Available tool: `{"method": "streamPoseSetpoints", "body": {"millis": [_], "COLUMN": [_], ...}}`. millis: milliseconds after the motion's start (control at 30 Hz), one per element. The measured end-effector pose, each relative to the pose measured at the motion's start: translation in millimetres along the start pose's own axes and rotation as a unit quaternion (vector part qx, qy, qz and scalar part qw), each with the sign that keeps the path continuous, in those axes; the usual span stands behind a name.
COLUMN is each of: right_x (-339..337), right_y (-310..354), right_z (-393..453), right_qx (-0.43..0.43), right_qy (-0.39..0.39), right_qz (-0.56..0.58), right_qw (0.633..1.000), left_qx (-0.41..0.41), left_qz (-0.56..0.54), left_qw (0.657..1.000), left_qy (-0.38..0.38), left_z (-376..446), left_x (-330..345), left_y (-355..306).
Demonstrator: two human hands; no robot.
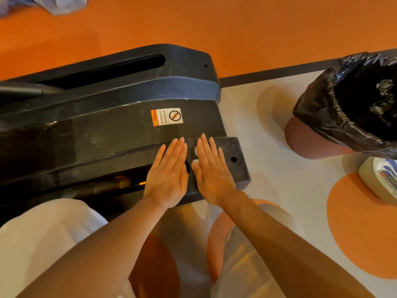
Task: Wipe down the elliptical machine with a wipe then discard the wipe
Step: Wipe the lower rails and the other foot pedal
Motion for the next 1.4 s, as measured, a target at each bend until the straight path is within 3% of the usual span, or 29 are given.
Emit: {"method": "streamPoseSetpoints", "body": {"millis": [133, 400, 700, 900, 1233, 1400], "right_x": [1.2, 0.8, 0.3, -1.1, -1.6, 0.2], "right_y": [-1.5, 2.4, -5.4, -21.9, -9.7, -20.5], "right_z": [-9.7, 52.2, -4.9, 41.7, -7.4, 21.7], "right_qx": [0.011, 0.002, -0.065, 0.061, 0.049, 0.118], "right_qy": [0.008, 0.019, 0.005, 0.017, 0.029, 0.019], "right_qz": [-0.018, -0.014, -0.018, -0.030, -0.004, -0.011], "right_qw": [1.000, 1.000, 0.998, 0.998, 0.998, 0.993], "left_qx": [-0.007, -0.011, -0.018, -0.015, -0.013, -0.012], "left_qz": [0.012, -0.018, -0.010, -0.006, 0.007, -0.011], "left_qw": [1.000, 1.000, 1.000, 1.000, 1.000, 1.000], "left_qy": [0.008, -0.008, 0.008, 0.012, 0.024, 0.016], "left_z": [1.0, 2.1, 1.7, 0.9, -0.7, -1.2], "left_x": [0.2, -4.7, -4.3, -1.5, 3.0, 1.2], "left_y": [-0.5, -2.0, -2.2, 0.1, 2.8, 2.6]}}
Point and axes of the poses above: each hand's wrist, its own z-axis towards the middle knuckle, its own x-axis out of the palm, y = z × x, the point moved 4 cm from there along z, towards the middle knuckle, and after that the axes turned 14 degrees about -y, right-handed, at the moved point
